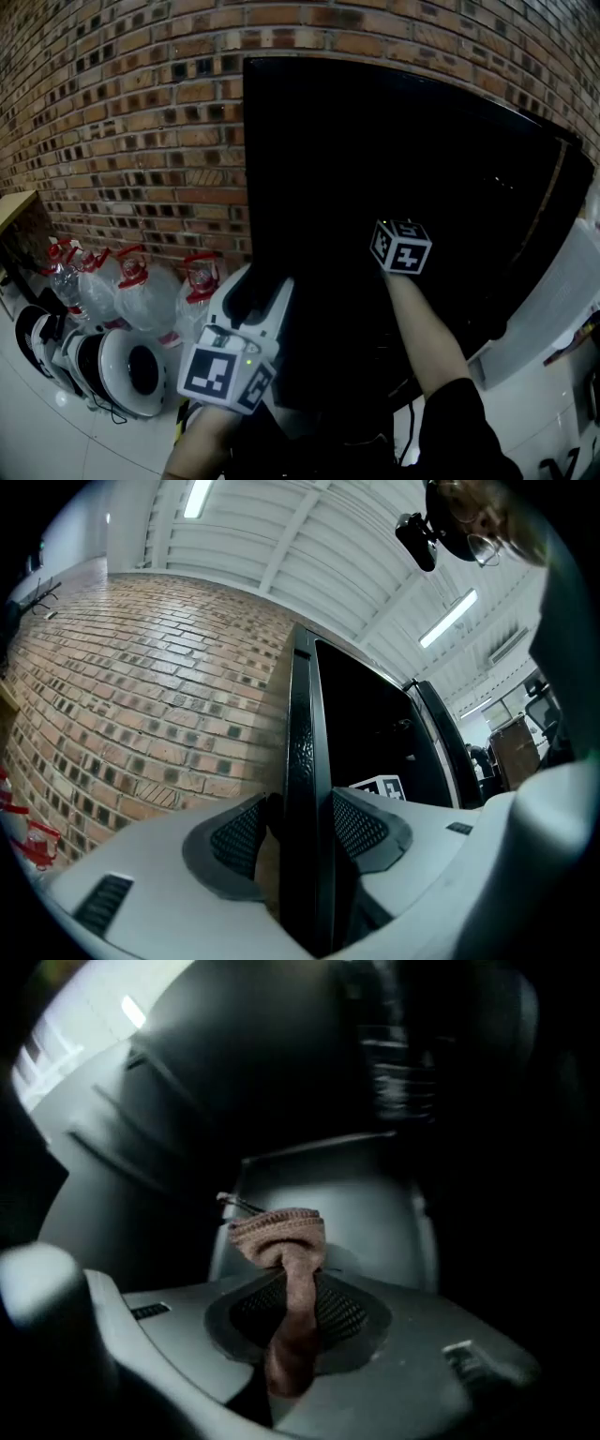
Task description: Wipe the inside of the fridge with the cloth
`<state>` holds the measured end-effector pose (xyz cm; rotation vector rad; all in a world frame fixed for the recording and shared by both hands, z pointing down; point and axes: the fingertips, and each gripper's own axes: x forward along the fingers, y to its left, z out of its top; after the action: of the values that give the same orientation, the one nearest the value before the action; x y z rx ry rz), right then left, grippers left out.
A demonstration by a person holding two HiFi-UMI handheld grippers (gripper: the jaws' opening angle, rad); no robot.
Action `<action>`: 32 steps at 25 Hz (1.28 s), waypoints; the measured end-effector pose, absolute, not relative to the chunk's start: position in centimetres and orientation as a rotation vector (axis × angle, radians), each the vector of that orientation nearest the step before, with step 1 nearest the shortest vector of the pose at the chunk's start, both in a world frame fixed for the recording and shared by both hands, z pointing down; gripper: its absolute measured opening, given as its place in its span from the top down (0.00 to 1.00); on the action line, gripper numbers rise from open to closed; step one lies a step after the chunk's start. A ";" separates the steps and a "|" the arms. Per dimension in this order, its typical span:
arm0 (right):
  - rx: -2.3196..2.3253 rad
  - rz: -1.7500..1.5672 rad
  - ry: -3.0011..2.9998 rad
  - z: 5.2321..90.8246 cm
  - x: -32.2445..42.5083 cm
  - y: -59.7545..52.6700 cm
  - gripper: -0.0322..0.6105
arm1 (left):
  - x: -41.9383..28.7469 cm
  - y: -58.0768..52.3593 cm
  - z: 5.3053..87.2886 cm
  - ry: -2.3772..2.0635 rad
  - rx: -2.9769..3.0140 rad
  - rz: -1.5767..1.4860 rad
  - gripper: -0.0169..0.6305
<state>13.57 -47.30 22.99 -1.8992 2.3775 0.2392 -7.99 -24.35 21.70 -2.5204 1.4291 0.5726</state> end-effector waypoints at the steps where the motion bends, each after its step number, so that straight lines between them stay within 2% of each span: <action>1: -1.859 0.244 2.423 23.6 11.9 -47.3 0.83 | -7.9 -24.4 21.7 1.431 -2.518 0.574 0.63; 7: -1.735 0.237 2.581 26.2 3.9 -49.0 0.83 | -7.7 -24.5 21.8 1.441 -2.515 0.544 0.64; 11: -1.759 0.202 2.600 27.9 2.3 -50.9 0.83 | -7.7 -24.6 21.9 1.453 -2.515 0.533 0.64; 32: -2.185 0.310 2.345 27.9 14.3 -50.7 0.83 | -8.1 -24.6 21.9 1.463 -2.511 0.573 0.64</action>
<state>14.28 -50.73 27.87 -2.1846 2.3451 0.3102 -8.13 -24.61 21.95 -2.5114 1.4635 0.5728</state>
